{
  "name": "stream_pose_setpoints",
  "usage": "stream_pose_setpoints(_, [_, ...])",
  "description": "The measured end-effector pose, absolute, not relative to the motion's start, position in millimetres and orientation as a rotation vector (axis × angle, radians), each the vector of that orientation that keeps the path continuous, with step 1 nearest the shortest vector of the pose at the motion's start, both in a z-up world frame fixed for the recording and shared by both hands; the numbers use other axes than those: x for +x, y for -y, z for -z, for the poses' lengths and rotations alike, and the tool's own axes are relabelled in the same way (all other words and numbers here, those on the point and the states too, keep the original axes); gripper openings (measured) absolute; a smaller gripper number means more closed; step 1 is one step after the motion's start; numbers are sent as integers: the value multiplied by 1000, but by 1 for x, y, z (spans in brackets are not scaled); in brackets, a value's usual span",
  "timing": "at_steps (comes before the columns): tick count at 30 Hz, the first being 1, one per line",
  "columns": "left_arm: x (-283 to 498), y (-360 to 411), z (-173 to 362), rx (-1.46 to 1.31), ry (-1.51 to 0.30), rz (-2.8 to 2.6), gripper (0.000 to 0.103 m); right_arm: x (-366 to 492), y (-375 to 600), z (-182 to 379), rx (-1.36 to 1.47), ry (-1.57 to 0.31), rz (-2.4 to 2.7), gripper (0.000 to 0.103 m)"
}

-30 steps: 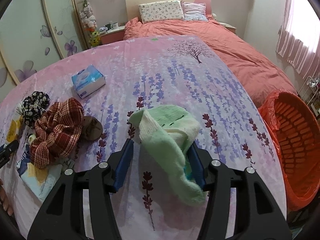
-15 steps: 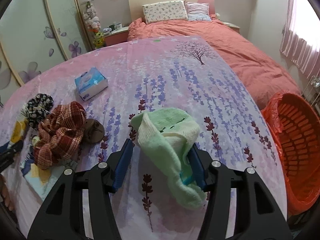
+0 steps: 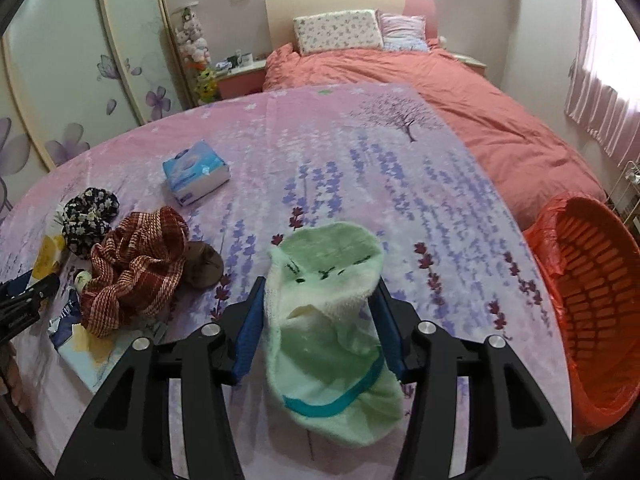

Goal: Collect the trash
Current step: 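Close the left tool on the yellow-and-white snack wrapper and lift it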

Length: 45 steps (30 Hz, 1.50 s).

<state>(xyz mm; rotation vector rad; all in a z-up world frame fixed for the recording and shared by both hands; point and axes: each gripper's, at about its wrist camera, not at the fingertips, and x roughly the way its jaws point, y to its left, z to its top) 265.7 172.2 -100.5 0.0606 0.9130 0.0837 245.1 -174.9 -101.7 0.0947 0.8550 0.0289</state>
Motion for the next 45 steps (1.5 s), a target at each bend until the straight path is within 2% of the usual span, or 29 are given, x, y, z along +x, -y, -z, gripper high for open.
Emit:
stream_pose_setpoints(1, [266, -174, 101, 60, -913, -85, 68, 244, 177, 101, 97, -848, -25, 63])
stream_pose_setpoints(3, [268, -175, 101, 56, -914, -87, 68, 240, 181, 99, 97, -824, -21, 70])
stream_pose_setpoints(8, [267, -175, 101, 39, -915, -85, 67, 243, 187, 104, 118, -860, -58, 69])
stream_pose_setpoints(16, [264, -173, 102, 24, -907, -69, 62, 247, 173, 108, 86, -891, -90, 43])
stream_pose_setpoints(23, [266, -171, 101, 29, -902, -68, 59, 242, 177, 108, 102, -888, -87, 41])
stream_pose_setpoints(28, [270, -166, 101, 32, -910, -71, 52, 239, 176, 108, 99, -888, -83, 40])
stream_pose_setpoints(29, [271, -165, 101, 36, -909, -74, 51, 238, 176, 109, 93, -888, -78, 37])
stream_pose_setpoints(31, [274, -163, 101, 43, -907, -76, 48, 237, 177, 108, 103, -886, -87, 18])
stream_pose_setpoints(33, [274, -160, 101, 44, -906, -77, 43, 236, 178, 106, 120, -882, -92, 11])
stream_pose_setpoints(37, [272, -161, 96, 35, -890, -79, 39, 232, 181, 99, 135, -864, -94, 9])
stream_pose_setpoints(45, [258, -171, 71, 22, -841, -95, 39, 223, 188, 73, 148, -810, -91, 9])
